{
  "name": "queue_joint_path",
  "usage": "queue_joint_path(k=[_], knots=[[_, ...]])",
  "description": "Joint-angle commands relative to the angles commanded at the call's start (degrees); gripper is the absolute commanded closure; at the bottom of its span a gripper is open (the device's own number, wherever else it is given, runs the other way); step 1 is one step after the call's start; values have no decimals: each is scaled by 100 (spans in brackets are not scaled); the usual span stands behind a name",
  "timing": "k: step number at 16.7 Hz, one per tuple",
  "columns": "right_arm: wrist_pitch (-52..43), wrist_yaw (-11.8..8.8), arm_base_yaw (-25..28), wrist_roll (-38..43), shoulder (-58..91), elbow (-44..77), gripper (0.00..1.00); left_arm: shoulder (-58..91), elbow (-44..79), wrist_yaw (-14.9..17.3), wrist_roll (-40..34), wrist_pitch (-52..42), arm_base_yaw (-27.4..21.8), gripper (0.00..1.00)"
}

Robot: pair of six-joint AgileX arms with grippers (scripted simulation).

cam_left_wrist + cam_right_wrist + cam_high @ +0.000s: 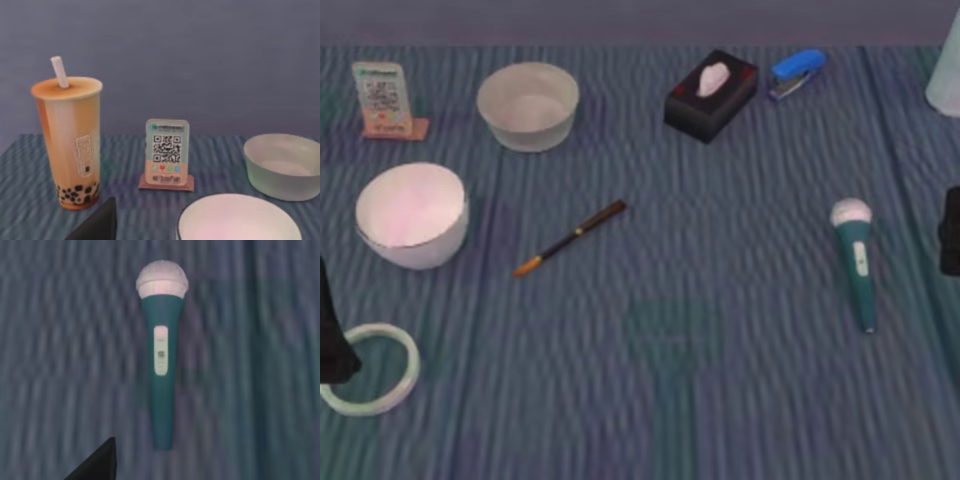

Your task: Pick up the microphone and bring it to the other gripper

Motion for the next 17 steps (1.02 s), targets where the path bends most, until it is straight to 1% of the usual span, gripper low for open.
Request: queue_joint_path(k=[5,9,12,17], knots=[[-1150,68,421,457,2488,1704,0,0,0,0,0,0,0,0],[-1801,88,687,682,3888,2618,0,0,0,0,0,0,0,0],[-2039,90,792,754,4372,2930,0,0,0,0,0,0,0,0],[-2048,88,772,754,4398,2938,0,0,0,0,0,0,0,0]])
